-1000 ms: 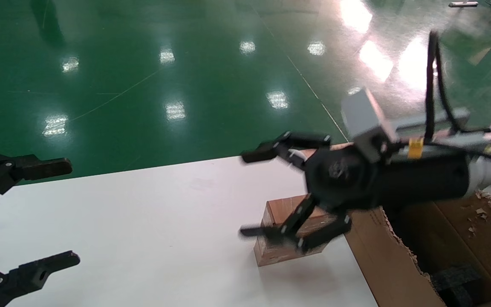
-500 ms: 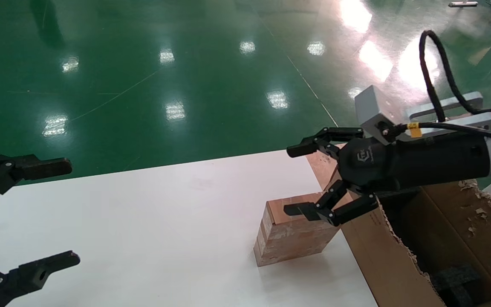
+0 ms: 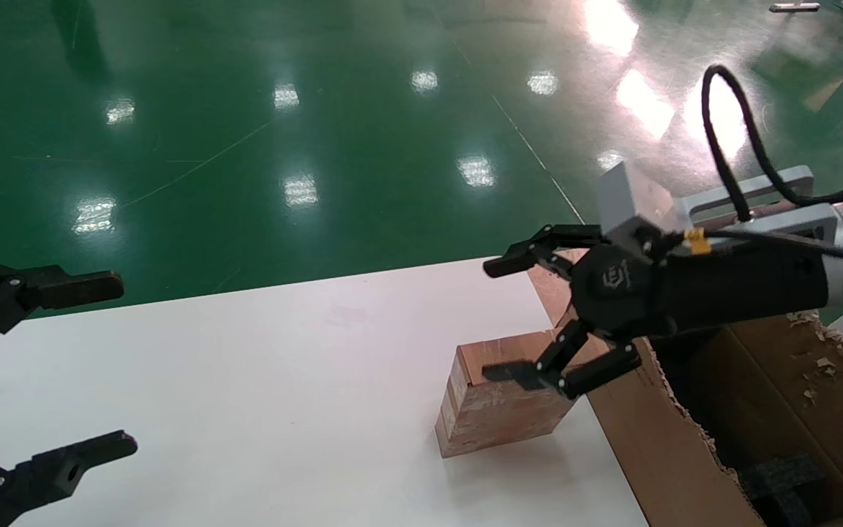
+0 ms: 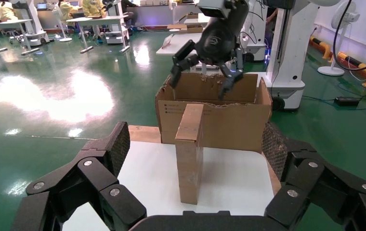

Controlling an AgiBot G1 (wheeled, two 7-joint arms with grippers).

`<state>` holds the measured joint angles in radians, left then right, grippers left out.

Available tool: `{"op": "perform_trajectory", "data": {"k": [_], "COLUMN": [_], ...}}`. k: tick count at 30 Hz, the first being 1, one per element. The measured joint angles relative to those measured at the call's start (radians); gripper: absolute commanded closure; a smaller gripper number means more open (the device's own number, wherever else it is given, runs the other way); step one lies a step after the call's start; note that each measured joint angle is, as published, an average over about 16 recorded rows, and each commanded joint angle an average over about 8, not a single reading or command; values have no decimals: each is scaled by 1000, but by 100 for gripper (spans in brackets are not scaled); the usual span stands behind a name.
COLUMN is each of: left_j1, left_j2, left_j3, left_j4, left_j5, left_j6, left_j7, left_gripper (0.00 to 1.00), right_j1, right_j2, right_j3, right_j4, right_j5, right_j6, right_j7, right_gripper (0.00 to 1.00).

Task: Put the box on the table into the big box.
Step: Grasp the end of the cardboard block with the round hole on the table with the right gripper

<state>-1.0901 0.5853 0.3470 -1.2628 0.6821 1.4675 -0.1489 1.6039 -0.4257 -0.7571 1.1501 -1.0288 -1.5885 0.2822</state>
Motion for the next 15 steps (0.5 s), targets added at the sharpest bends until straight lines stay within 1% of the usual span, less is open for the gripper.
{"op": "perform_trajectory", "data": {"k": [6, 15], "left_j1": [0, 0], "left_j2": [0, 0], "left_j3": [0, 0], "left_j4": [0, 0], "left_j5": [0, 0], "left_j6": [0, 0], "left_j7": [0, 0], "left_gripper": [0, 0], "right_j1": [61, 140], "right_j2": [9, 10], "right_j3": [-79, -209], "right_j4": [-2, -51], "right_j5": [-26, -60], "right_j6": [-4, -3], "right_j7": [-57, -160], "right_gripper": [0, 0]}}
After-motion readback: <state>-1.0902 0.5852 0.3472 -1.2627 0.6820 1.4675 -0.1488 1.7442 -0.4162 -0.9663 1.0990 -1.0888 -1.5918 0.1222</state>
